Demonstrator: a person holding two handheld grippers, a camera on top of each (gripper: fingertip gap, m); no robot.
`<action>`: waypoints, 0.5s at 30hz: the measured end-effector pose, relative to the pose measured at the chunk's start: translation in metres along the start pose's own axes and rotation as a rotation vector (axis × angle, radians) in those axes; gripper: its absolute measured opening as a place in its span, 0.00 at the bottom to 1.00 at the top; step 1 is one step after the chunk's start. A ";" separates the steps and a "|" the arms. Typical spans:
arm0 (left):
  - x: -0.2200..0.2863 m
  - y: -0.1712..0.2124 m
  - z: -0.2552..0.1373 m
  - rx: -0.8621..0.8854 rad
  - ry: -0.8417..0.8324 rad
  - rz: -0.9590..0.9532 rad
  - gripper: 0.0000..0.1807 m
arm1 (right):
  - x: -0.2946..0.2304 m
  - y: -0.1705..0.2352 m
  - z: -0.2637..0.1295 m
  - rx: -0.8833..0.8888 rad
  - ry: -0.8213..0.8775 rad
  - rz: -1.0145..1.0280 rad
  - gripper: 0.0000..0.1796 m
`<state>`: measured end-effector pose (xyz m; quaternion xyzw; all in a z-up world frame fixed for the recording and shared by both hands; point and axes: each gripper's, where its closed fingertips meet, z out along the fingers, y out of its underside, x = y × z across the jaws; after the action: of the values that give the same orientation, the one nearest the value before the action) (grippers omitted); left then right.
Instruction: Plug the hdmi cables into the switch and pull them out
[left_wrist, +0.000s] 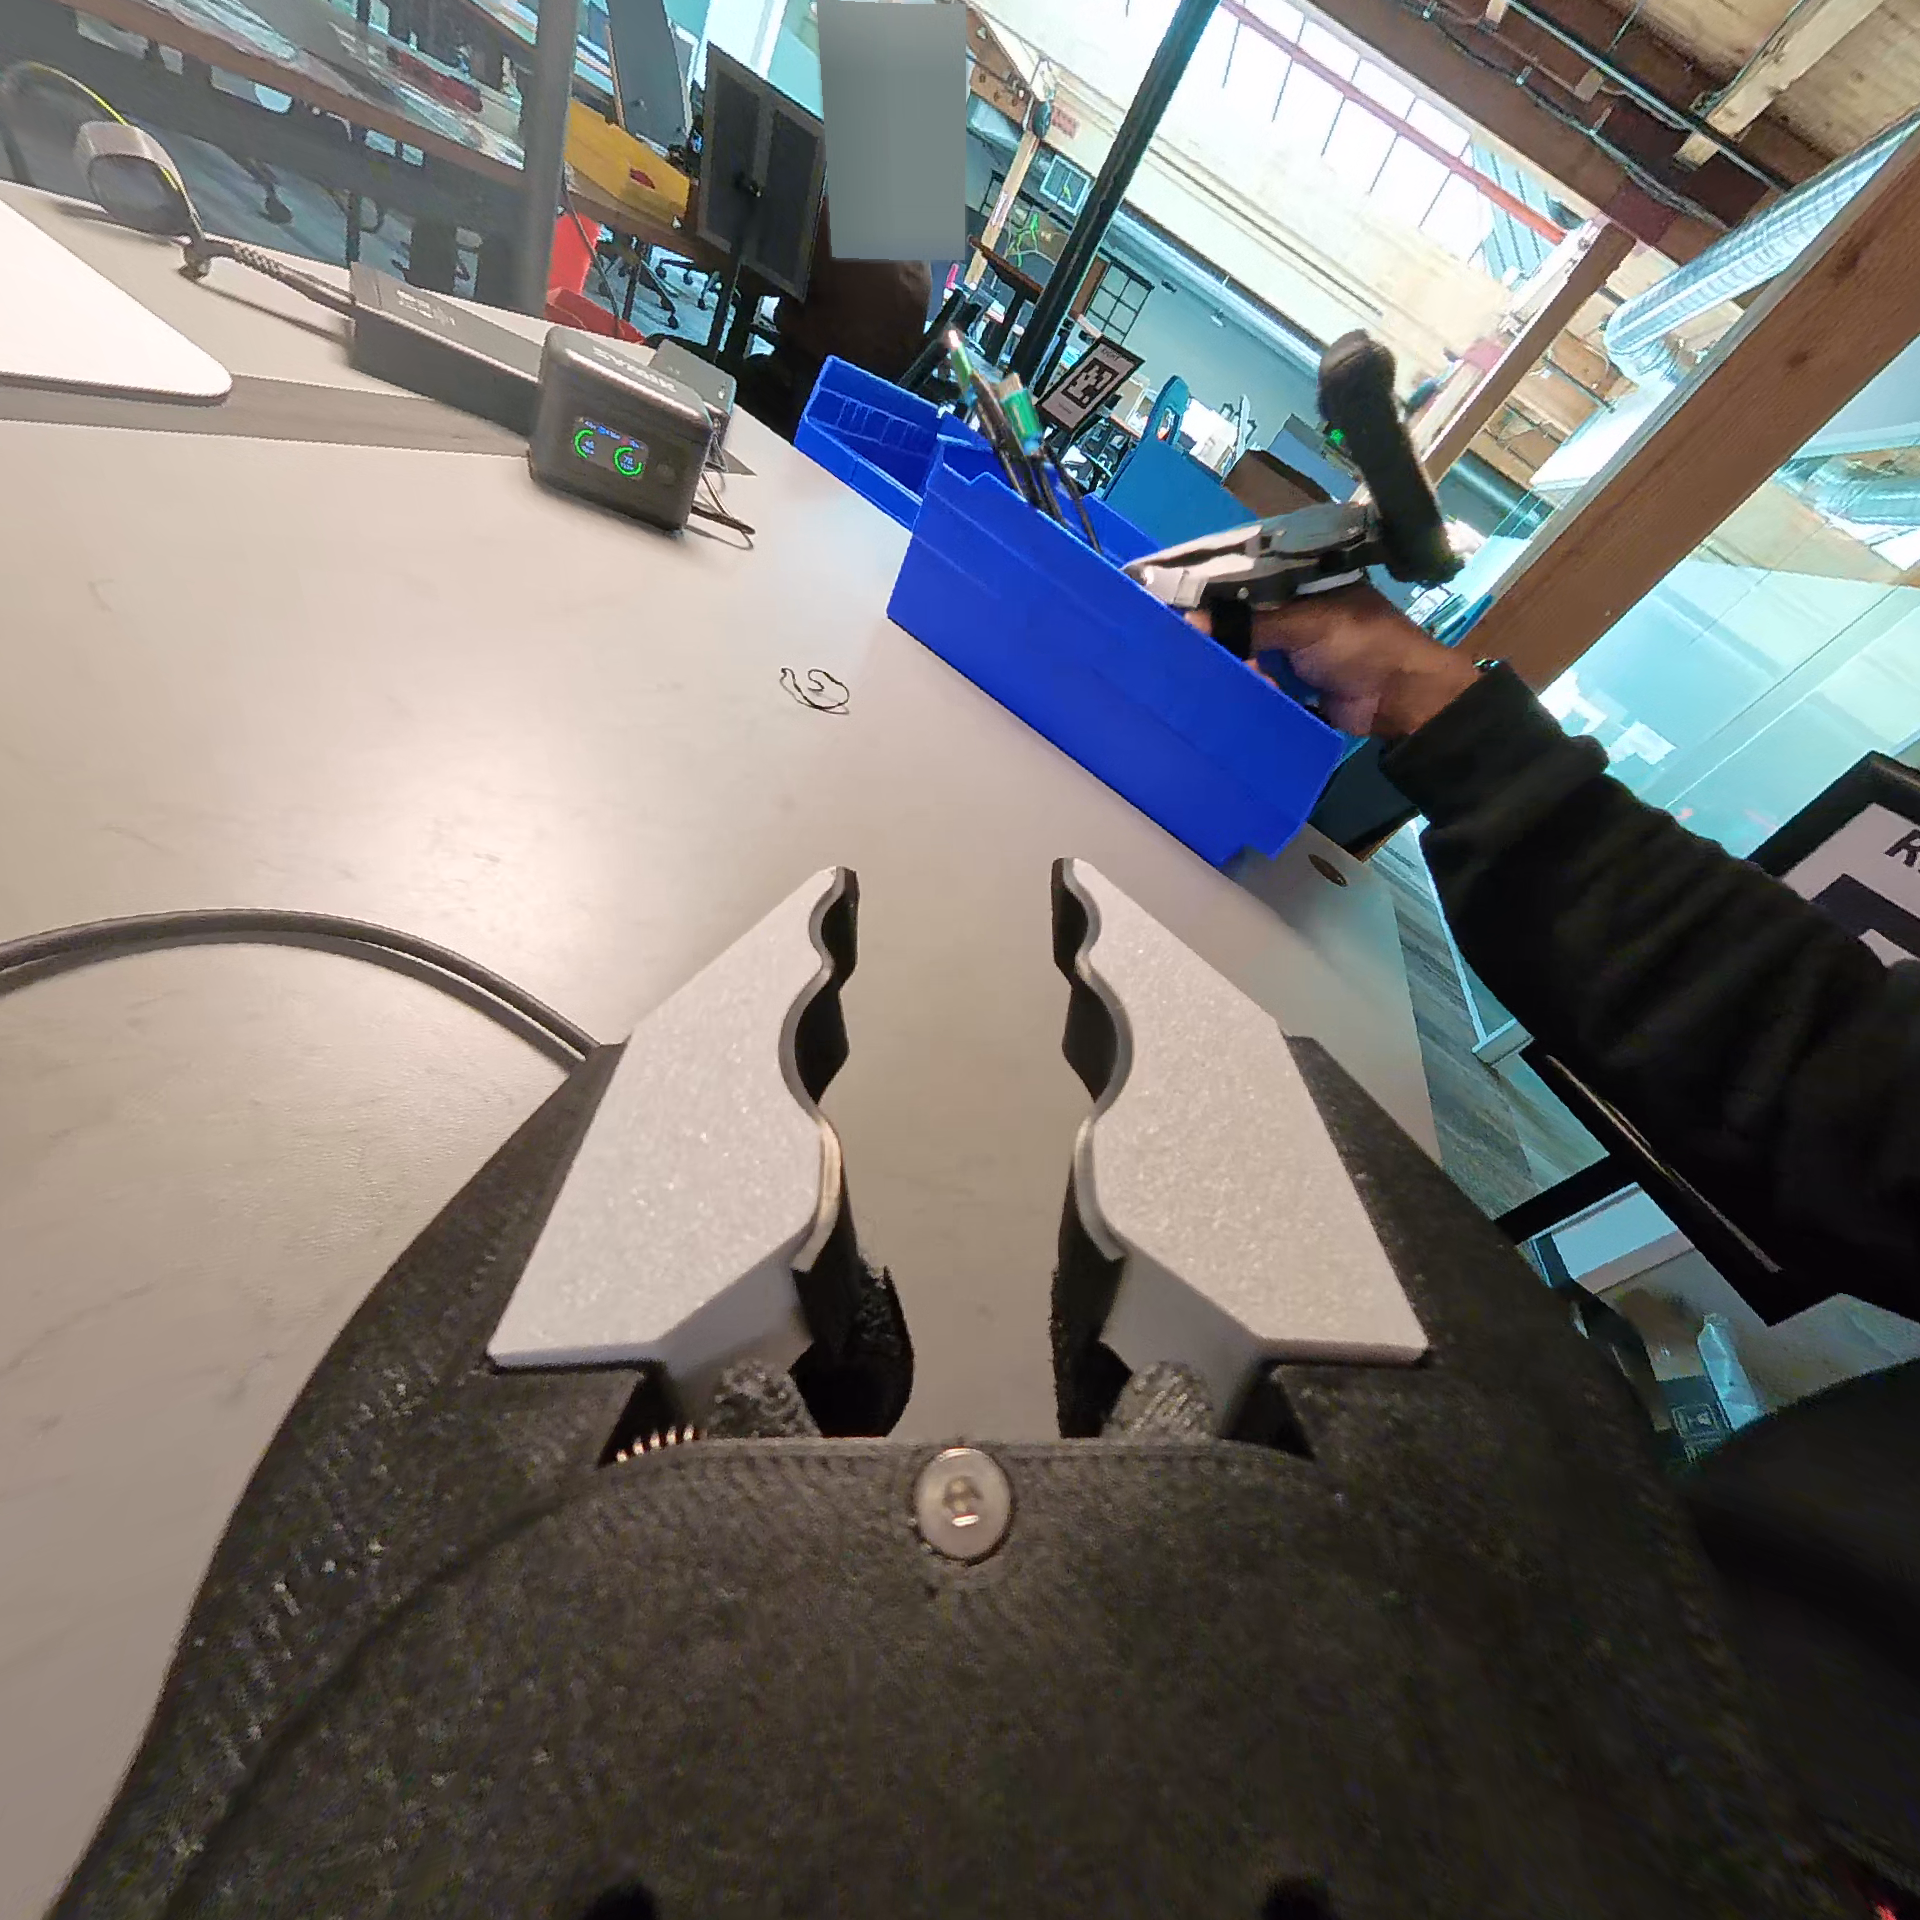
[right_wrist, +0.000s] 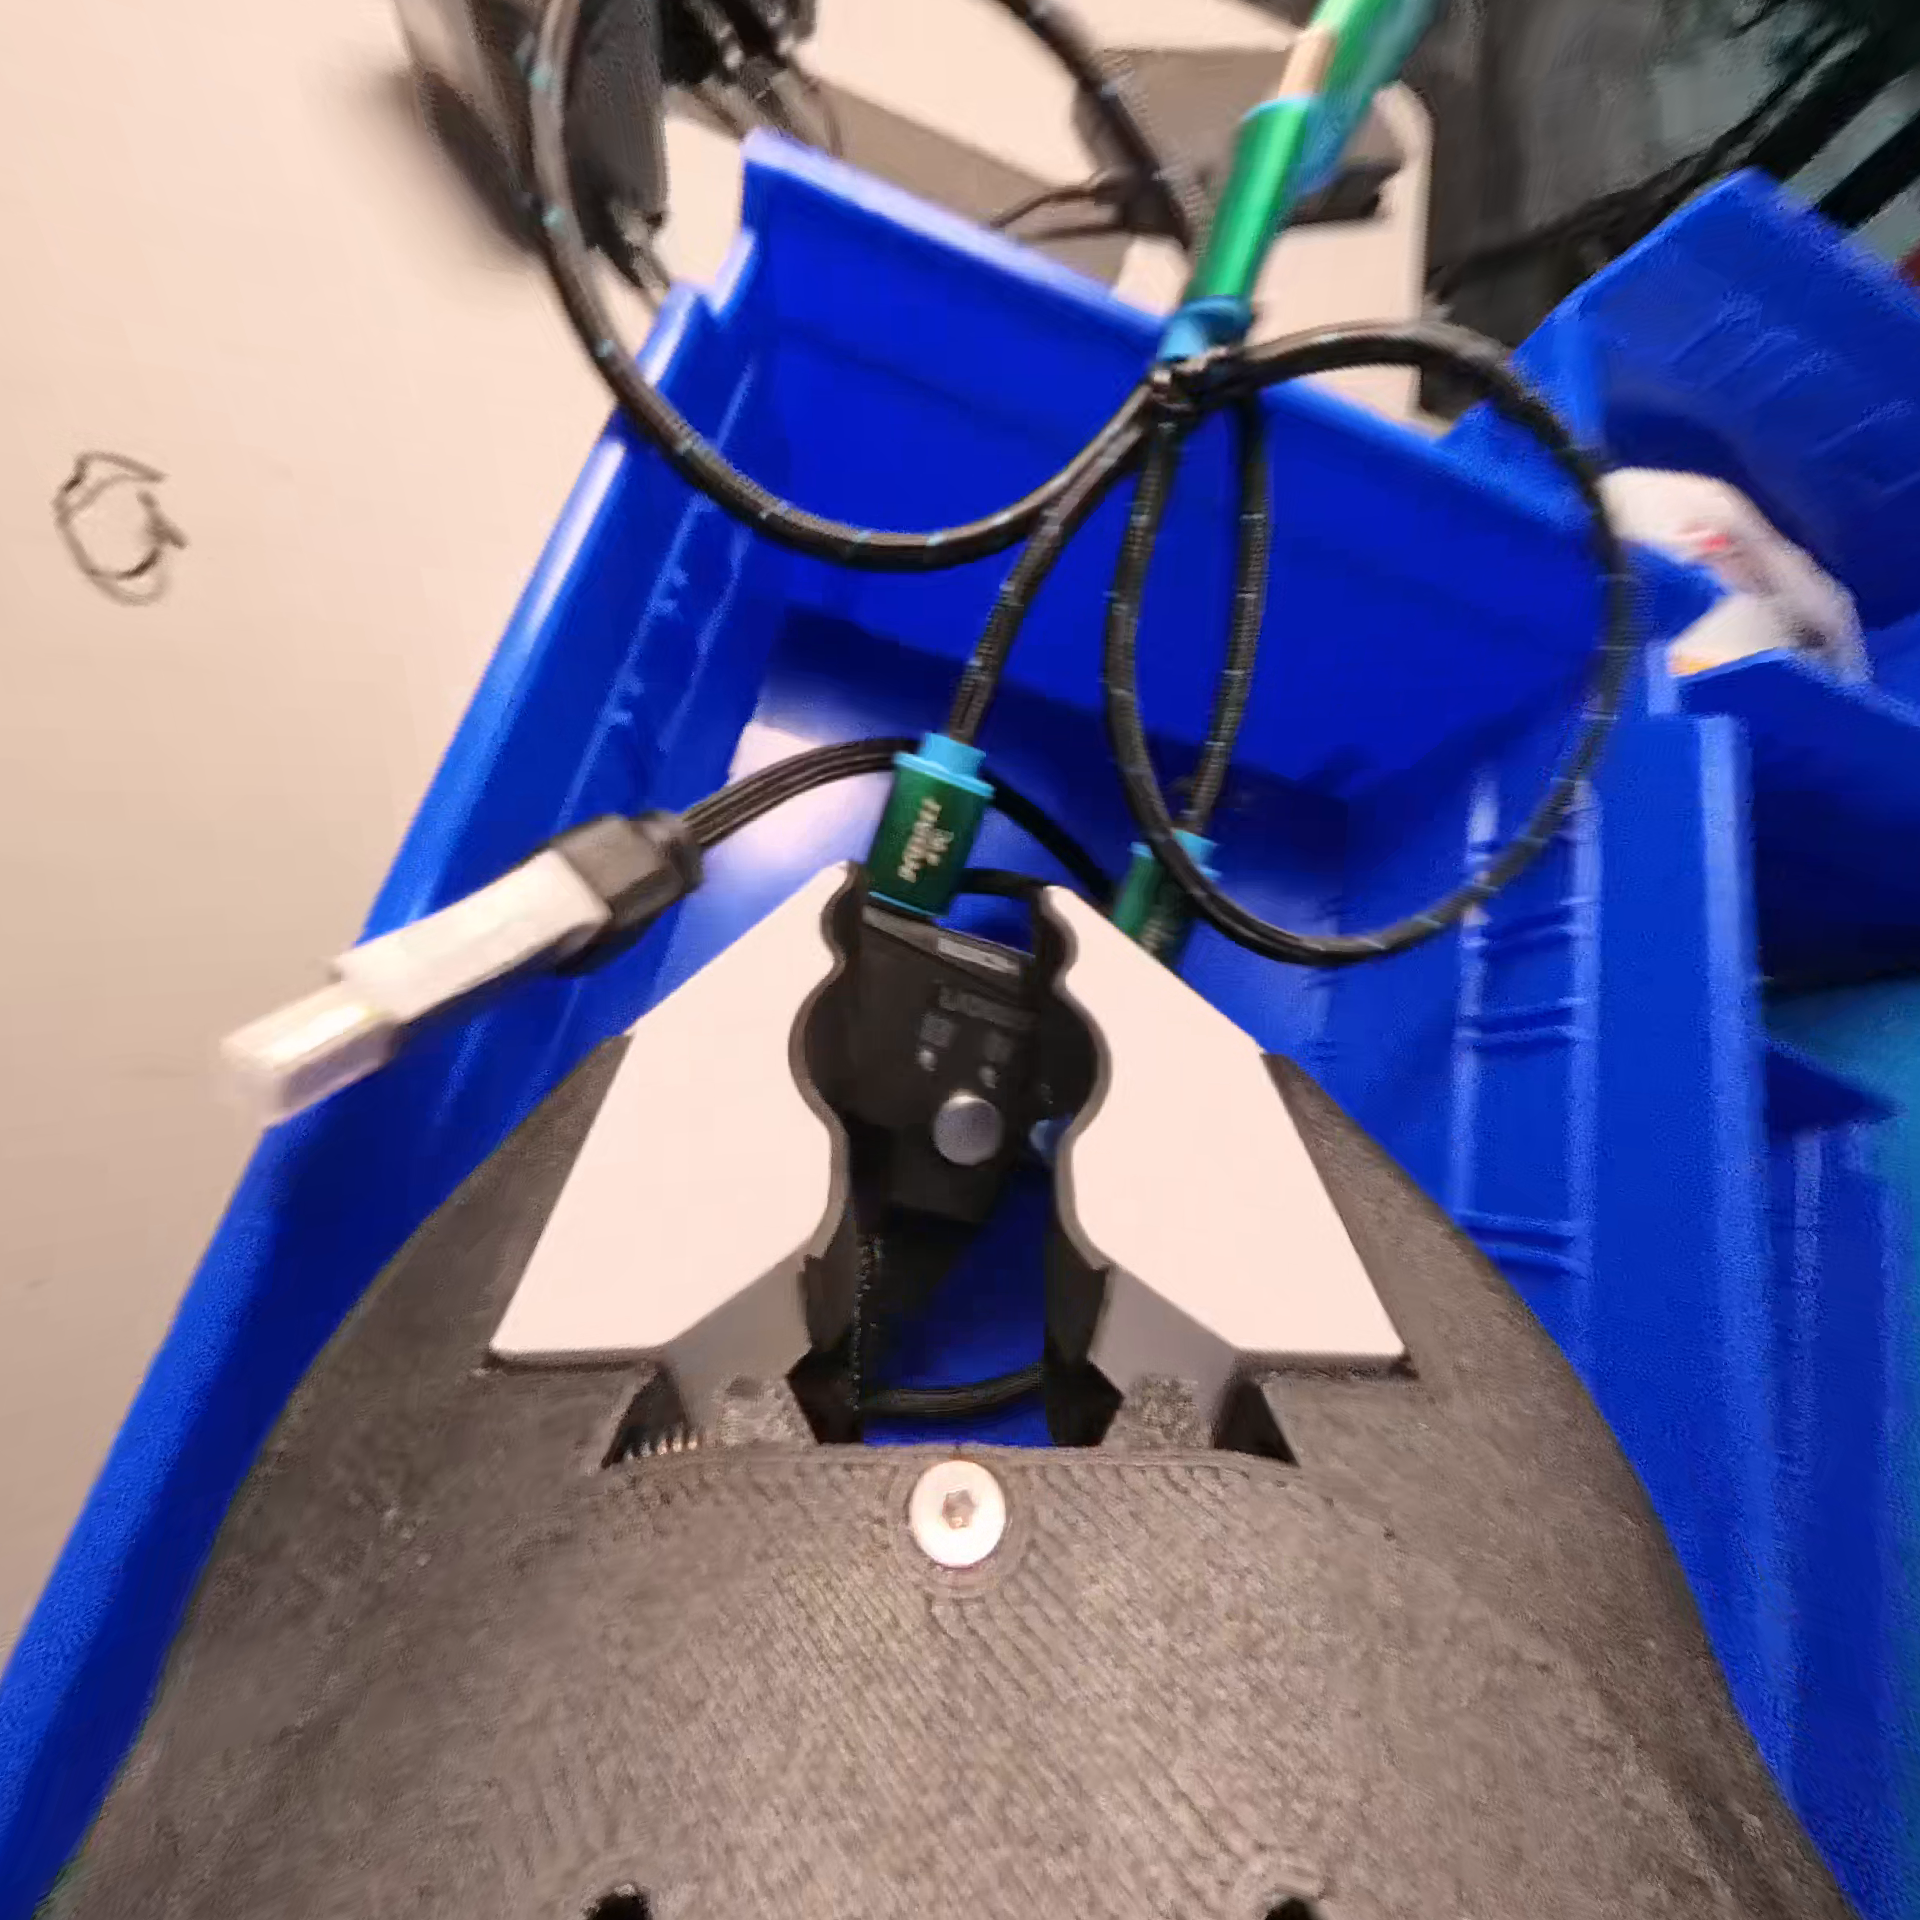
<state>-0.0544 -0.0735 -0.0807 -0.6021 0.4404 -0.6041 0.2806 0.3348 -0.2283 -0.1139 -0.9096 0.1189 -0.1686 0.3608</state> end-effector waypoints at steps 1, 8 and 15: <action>0.000 0.000 0.000 0.001 0.002 -0.001 0.21 | -0.004 0.006 0.004 -0.013 -0.013 0.004 0.14; -0.005 -0.008 -0.007 0.023 -0.024 0.009 0.21 | -0.004 0.010 0.003 0.006 0.044 -0.016 0.18; -0.036 -0.050 -0.050 0.186 -0.128 -0.045 0.22 | 0.021 -0.010 -0.072 0.112 0.234 -0.082 0.20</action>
<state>-0.0896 -0.0093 -0.0491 -0.6204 0.3499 -0.6088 0.3492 0.3268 -0.2728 -0.0530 -0.8663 0.1132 -0.2944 0.3873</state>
